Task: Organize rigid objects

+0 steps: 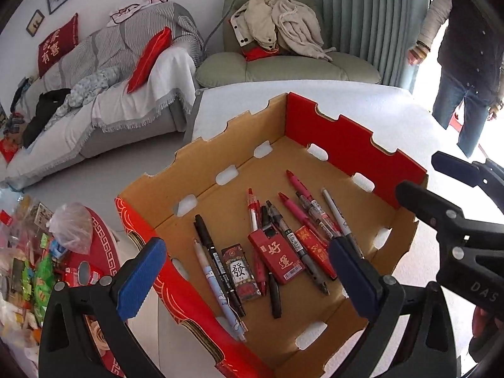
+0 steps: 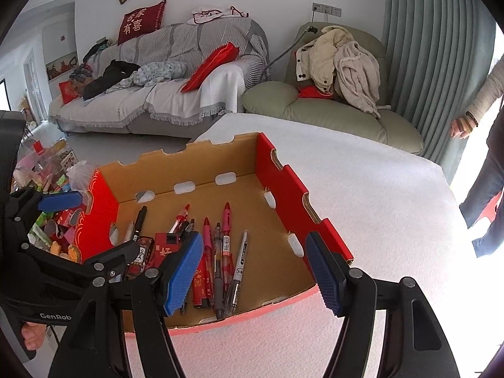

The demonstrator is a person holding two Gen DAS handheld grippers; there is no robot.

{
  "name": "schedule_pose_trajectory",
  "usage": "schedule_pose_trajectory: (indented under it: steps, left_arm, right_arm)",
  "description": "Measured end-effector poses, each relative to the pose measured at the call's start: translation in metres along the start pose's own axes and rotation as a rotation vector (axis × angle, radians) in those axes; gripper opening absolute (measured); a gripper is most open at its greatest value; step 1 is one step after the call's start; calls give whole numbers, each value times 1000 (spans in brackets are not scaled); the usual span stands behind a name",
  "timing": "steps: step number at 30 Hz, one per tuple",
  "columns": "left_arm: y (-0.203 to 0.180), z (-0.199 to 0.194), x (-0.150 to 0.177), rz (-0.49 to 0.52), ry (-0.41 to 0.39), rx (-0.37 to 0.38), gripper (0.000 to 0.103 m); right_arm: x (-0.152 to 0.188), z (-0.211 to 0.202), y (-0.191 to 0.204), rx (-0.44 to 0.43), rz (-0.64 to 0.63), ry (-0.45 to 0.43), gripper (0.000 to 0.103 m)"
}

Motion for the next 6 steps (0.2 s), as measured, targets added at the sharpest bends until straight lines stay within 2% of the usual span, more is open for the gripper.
schedule_pose_trajectory:
  steps: [6]
  left_arm:
    - [-6,-7,2,24,-44,-33,103]
  right_arm:
    - [0,0,0,-2,1,-1,69]
Point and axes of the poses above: each gripper's, at about its wrist camera, not at the fingertips, and z roughly the way its jaws point, y to its left, x to its underside, the point moved 4 cm from there along z, roughly the way its jaws point, and after that the axes turned 3 degrees about y, right-handed, at the moved point
